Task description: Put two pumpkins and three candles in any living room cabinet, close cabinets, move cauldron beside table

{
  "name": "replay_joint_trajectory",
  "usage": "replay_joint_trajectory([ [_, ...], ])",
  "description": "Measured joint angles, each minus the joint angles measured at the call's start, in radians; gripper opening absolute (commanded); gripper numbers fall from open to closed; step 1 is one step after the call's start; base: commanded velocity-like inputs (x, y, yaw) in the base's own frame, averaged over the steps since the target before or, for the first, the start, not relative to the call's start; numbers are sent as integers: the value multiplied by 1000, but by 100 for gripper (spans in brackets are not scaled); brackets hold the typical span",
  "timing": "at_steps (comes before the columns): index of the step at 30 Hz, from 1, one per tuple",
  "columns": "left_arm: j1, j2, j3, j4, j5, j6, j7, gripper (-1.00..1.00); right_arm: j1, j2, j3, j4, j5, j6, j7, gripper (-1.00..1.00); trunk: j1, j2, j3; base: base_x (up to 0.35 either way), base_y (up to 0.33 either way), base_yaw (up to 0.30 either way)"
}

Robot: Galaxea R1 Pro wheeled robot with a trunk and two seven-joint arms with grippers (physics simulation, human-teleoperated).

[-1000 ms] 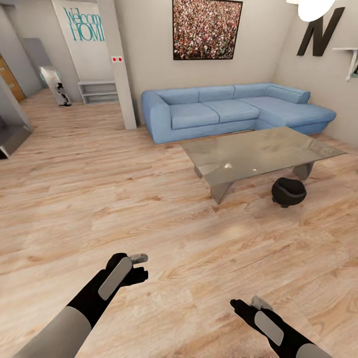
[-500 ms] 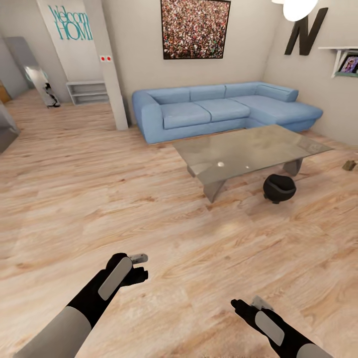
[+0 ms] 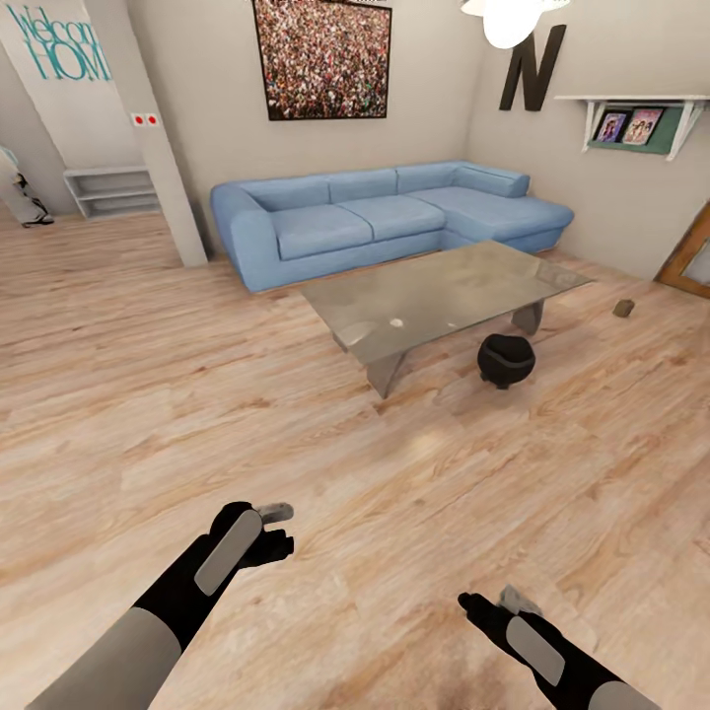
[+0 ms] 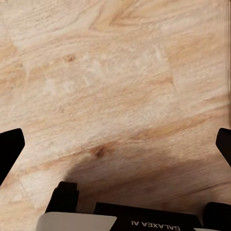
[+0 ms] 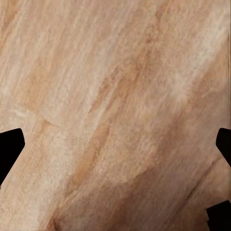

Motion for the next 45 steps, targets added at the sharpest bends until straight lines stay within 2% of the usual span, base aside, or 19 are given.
replay_joint_trajectory([
  [9,0,0,1,1,1,0,0,100,0,1,0,24,-1,-29,37,100,0,0,10,0,0,-228],
  [45,0,0,-3,1,1,1,0,100,0,2,0,36,-2,-52,37,100,0,0,59,0,0,-161],
])
